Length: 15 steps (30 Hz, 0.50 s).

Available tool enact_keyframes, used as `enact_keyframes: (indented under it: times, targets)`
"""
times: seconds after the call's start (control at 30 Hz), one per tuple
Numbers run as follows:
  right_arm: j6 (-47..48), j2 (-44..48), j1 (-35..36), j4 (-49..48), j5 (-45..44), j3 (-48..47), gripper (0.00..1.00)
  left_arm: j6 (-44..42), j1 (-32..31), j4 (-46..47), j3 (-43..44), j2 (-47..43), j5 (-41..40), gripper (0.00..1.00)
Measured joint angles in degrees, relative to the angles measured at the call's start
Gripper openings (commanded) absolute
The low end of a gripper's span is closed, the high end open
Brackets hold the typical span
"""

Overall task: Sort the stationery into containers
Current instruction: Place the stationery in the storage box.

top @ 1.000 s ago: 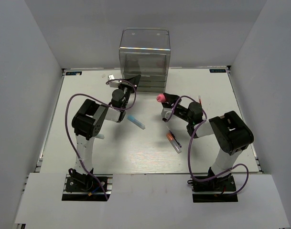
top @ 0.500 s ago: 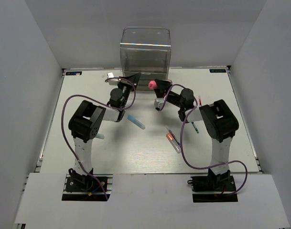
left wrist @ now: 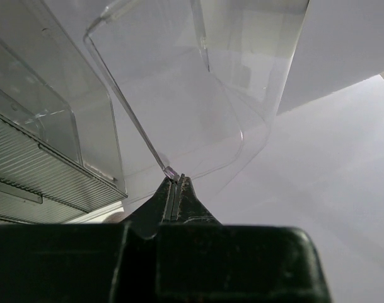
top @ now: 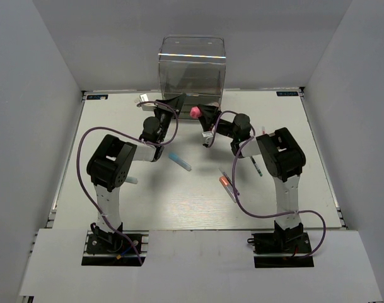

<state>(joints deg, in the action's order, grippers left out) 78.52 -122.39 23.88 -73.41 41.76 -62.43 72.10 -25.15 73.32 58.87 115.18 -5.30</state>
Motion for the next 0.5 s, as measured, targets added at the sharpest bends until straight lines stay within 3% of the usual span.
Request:
enact_keyframes:
  times: [0.5]
  targets:
    - [0.4, -6.4, 0.4, -0.1, 2.4, -12.1, 0.0, -0.1, 0.0, 0.0, -0.3, -0.4, 0.4, 0.0]
